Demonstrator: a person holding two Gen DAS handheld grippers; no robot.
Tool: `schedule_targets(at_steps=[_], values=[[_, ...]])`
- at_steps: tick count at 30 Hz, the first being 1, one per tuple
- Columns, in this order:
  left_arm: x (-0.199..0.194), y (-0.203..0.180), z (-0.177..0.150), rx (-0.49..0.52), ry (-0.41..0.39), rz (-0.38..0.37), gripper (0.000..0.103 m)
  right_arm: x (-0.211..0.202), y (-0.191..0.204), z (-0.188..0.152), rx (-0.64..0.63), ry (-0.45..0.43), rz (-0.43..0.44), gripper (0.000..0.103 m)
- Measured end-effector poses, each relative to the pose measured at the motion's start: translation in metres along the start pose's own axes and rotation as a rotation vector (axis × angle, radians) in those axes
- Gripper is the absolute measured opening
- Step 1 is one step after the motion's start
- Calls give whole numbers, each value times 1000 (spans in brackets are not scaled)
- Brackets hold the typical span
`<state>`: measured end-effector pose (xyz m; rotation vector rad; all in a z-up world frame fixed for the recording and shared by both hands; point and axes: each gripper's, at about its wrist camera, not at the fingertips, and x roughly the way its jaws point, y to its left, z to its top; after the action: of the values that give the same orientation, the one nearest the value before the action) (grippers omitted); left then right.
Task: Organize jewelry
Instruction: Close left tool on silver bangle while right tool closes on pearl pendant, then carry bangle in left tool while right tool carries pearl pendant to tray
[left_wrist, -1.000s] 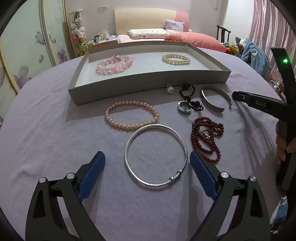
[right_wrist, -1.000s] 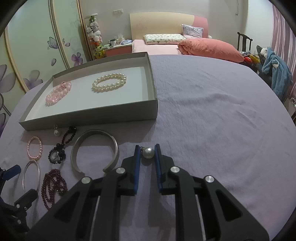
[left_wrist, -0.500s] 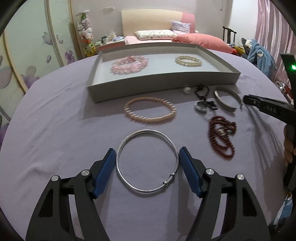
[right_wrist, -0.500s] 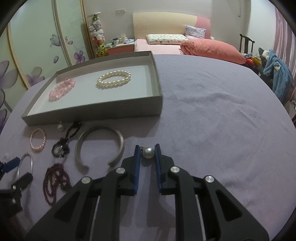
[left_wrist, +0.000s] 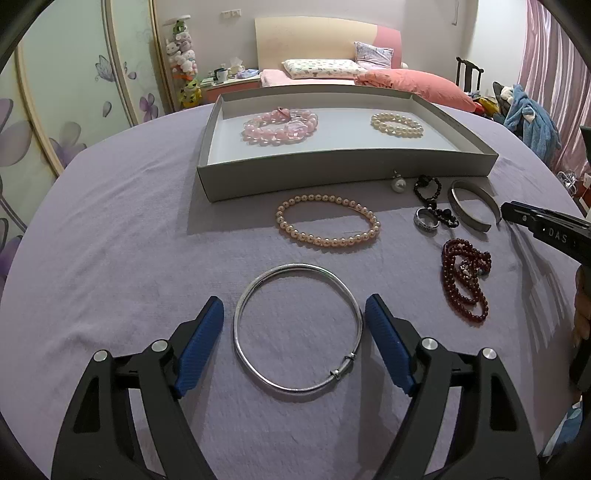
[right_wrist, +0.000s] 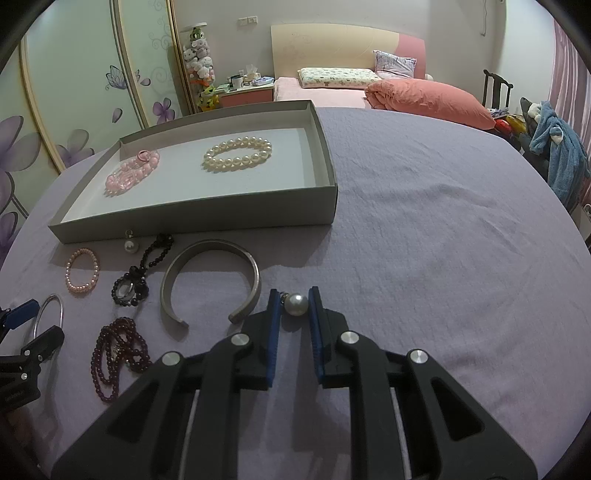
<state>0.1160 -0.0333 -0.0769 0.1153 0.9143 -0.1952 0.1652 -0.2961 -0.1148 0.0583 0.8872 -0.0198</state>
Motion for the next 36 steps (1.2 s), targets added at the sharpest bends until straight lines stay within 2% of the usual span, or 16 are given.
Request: schedule_targets(at_steps=[2, 11, 19, 26, 36], values=[[-1, 1, 0, -3, -7, 1, 70, 0, 0, 0, 2, 0, 1, 16], [-3, 8, 0, -35, -20, -8, 70, -8, -6, -5, 58, -23, 34, 16], [-14, 14, 3, -56, -80, 5, 70, -29, 8, -4, 54, -88, 77, 16], [-33, 12, 10, -57, -177, 11, 70, -54, 31, -1, 21, -170, 135, 16], [-66, 1, 25, -48, -380, 51, 70, -99, 64, 6, -31, -375, 150, 16]])
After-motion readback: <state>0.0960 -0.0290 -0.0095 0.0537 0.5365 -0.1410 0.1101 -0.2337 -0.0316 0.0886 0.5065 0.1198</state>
